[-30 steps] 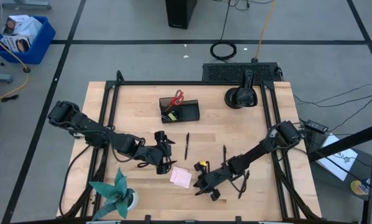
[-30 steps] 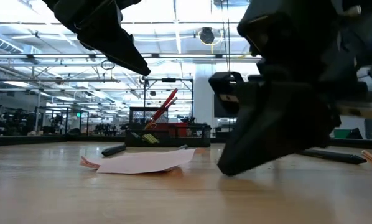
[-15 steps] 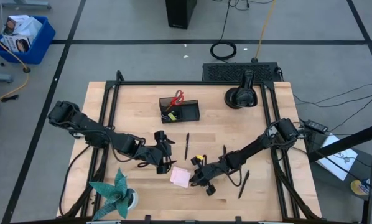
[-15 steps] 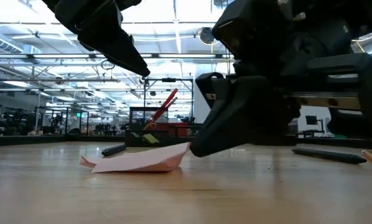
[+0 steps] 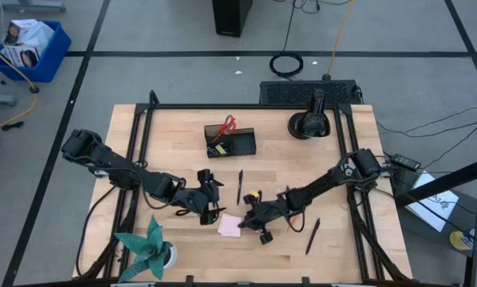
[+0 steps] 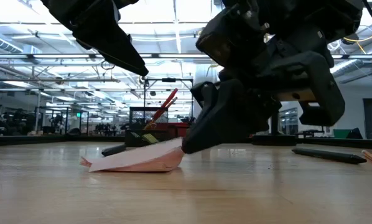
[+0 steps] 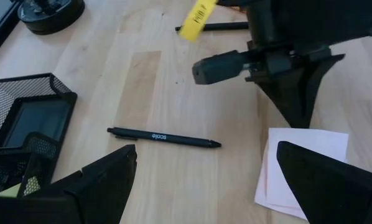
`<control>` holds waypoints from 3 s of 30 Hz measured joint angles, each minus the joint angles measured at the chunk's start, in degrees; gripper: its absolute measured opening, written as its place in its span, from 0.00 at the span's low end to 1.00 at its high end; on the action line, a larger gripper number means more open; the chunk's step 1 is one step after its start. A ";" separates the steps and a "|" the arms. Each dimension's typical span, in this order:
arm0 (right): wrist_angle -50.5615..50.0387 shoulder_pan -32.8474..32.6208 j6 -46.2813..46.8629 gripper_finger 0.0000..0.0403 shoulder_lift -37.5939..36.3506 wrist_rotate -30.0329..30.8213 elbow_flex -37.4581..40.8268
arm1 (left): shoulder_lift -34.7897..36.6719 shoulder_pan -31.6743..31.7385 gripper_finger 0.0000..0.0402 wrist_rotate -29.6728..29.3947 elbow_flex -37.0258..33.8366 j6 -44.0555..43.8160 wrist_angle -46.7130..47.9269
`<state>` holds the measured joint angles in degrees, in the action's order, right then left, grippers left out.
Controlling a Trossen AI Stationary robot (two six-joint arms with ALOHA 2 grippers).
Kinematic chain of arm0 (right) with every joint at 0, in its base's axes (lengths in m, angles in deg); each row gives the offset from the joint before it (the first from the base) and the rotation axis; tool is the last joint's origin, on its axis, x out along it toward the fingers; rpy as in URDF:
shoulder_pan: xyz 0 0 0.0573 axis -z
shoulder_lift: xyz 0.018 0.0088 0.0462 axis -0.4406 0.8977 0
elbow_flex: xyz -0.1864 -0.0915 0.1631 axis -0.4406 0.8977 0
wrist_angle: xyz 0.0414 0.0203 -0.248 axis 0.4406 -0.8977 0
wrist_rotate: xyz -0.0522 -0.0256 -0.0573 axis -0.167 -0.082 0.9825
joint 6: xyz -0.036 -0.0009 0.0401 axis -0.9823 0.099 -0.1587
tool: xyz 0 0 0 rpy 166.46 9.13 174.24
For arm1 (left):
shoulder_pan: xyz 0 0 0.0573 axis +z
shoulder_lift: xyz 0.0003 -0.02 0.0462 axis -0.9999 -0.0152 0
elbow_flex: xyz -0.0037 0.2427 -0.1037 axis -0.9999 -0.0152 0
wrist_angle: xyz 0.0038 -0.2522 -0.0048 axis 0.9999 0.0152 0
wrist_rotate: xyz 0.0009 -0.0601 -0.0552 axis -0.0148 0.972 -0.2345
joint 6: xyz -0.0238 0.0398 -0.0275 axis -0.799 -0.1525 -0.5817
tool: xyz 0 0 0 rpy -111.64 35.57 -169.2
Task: Pick and place office supplies into organizer
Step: Put the pink sticky notes into the black desk organizer
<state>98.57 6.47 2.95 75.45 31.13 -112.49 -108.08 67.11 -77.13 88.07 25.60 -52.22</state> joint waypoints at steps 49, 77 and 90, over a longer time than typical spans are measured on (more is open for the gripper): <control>-1.14 13.67 48.43 0.35 -0.19 -28.50 -0.02 | 0.00 -0.87 0.97 0.38 0.00 0.40 -0.20; -10.69 10.83 45.37 0.35 2.60 -25.55 -6.54 | 0.00 -1.01 0.97 0.38 0.00 0.62 -0.22; -6.47 10.50 46.77 0.35 4.33 -26.89 -7.03 | -0.24 -1.01 0.97 0.38 0.00 0.88 -0.01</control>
<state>92.10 16.98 49.72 79.78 4.25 -119.53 -108.32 66.10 -76.75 88.07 26.47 -52.23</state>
